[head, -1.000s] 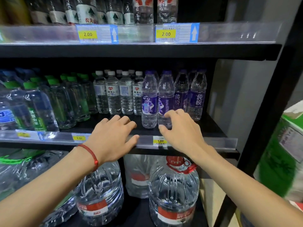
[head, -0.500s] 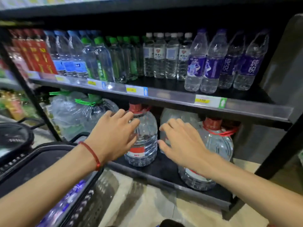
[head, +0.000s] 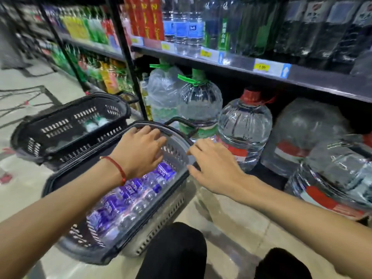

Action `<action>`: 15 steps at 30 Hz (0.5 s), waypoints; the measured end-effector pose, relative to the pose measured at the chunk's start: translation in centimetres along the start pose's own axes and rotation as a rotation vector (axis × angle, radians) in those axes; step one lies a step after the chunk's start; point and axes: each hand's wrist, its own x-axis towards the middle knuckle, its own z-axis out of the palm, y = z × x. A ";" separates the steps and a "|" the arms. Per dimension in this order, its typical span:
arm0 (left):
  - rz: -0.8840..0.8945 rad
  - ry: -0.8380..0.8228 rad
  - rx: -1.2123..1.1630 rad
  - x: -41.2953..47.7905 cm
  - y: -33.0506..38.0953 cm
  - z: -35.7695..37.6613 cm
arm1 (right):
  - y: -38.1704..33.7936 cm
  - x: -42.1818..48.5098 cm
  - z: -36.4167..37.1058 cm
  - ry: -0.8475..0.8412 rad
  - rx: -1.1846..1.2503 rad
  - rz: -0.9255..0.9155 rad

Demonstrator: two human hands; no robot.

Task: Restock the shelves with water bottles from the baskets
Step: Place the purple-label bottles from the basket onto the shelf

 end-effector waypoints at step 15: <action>0.037 -0.134 -0.092 -1.1 -8.9 13.8 | -4.9 11.6 11.4 -0.160 -0.042 -0.080</action>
